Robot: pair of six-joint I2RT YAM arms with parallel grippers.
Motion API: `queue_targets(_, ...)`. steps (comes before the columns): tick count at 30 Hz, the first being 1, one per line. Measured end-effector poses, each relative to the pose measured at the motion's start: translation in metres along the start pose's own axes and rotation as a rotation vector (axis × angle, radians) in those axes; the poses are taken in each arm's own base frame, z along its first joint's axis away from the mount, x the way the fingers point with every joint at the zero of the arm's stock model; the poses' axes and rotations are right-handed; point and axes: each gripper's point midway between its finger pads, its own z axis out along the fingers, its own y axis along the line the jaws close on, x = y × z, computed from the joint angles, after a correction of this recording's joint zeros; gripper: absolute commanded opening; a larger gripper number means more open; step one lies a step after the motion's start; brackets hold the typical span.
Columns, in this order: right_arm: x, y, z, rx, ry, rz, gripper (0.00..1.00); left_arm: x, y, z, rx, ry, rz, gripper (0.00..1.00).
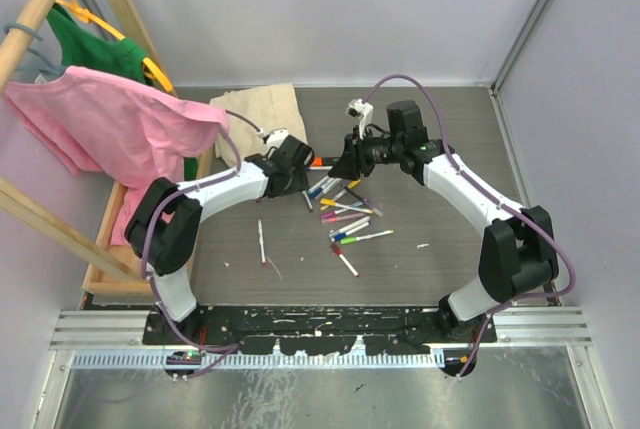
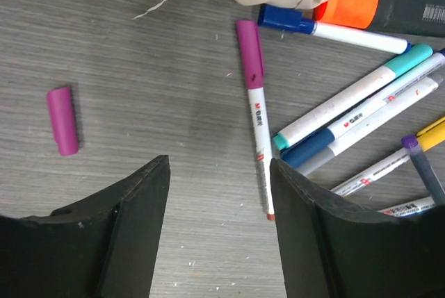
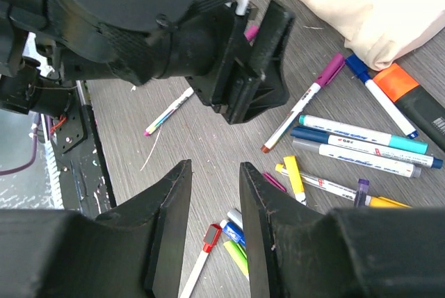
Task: Open the pen caps
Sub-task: Pick up the pen from the center of the board.
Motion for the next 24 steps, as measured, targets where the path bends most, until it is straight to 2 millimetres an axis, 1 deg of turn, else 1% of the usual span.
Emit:
queue_targets(3,0.000,0.000,0.000,0.000,0.002,0.002,0.40,-0.001,-0.008,0.006,-0.025,0.009,0.014,0.57)
queue_targets(9,0.001,0.000,0.000,0.001,0.003,0.005,0.40,-0.001,-0.017,0.021,-0.091,0.041,0.038,0.56)
queue_targets(19,0.001,0.000,0.000,0.000,0.003,0.005,0.40,0.013,-0.012,0.031,-0.146,0.086,0.076,0.51)
queue_targets(24,0.001,0.000,-0.001,0.000,0.003,0.005,0.40,0.012,-0.014,0.032,-0.143,0.088,0.077,0.47)
